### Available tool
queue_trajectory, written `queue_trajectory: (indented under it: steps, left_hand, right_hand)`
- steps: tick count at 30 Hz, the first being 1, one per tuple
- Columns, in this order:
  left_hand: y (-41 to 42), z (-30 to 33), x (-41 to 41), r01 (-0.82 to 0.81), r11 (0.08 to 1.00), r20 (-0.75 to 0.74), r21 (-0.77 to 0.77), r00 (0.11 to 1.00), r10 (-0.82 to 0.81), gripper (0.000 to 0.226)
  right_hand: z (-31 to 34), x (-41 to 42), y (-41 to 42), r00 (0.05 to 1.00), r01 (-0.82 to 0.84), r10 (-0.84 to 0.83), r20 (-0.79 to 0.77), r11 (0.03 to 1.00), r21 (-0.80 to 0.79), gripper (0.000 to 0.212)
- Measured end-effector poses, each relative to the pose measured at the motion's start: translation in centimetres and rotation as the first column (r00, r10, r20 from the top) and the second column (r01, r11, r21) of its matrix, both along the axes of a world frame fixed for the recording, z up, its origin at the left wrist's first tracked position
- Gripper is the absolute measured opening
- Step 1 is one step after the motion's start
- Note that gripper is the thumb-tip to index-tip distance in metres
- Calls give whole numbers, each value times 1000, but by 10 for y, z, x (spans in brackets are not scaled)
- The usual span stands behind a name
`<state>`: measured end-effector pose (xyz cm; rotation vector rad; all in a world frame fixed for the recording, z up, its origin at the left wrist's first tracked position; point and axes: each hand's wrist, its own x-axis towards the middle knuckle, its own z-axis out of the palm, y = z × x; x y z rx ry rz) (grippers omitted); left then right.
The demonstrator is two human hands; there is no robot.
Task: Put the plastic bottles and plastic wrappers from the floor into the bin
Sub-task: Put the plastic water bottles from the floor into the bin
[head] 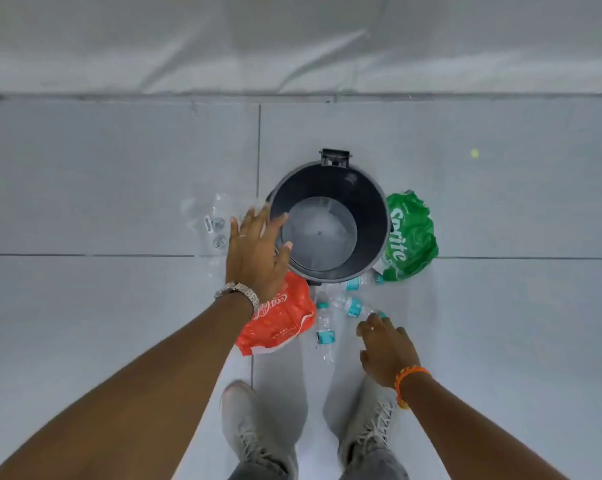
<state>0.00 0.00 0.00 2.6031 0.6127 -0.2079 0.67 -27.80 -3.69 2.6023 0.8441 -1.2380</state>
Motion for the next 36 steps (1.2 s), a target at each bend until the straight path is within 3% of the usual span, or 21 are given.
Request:
queue_trajectory:
  steps: [2, 7, 13, 17, 20, 22, 24, 26, 28, 30, 32, 36]
  left_hand:
    - [5, -23, -2, -37, 999, 79, 33, 996, 35, 55]
    - [7, -72, -13, -82, 995, 117, 60, 990, 74, 63]
    - [7, -84, -6, -100, 995, 184, 9, 978, 97, 63]
    - [6, -85, -2, -106, 994, 175, 7, 979, 104, 62]
    - [5, -84, -1, -93, 994, 114, 54, 990, 87, 63]
    - [3, -82, -2, -94, 992, 65, 81, 994, 89, 64]
    - [2, -75, -1, -79, 992, 15, 96, 997, 78, 65]
    - [4, -68, 2, -49, 993, -31, 109, 998, 52, 67]
    - [6, -65, 2, -26, 993, -60, 112, 998, 33, 68]
    - [9, -64, 2, -21, 995, -77, 93, 997, 28, 68]
    - [9, -64, 1, -25, 996, -70, 84, 997, 31, 69]
    - [7, -69, 1, -29, 996, -37, 86, 999, 33, 68]
  right_hand:
    - [-27, 2, 7, 1000, 16, -15, 27, 999, -43, 57]
    - [-93, 13, 23, 974, 154, -136, 183, 984, -86, 65]
    - [-136, 22, 26, 969, 111, -88, 230, 990, -87, 54]
    - [-134, 16, 18, 969, 79, -79, 232, 997, 11, 48]
    - [-103, 9, 9, 968, 143, -169, 184, 979, 147, 48]
    - [-67, 6, -1, 933, 249, -317, 172, 912, 327, 51]
    - [-15, 11, -5, 844, 324, -505, 178, 746, 581, 52]
    - [44, 30, 7, 741, 262, -641, 200, 550, 793, 46]
    - [79, 56, 32, 699, 264, -705, 120, 411, 873, 39]
    - [84, 83, 68, 710, 388, -703, -30, 356, 850, 38]
    - [60, 109, 105, 729, 508, -675, -111, 426, 749, 39]
    - [-6, 139, 150, 769, 592, -637, -46, 684, 427, 51]
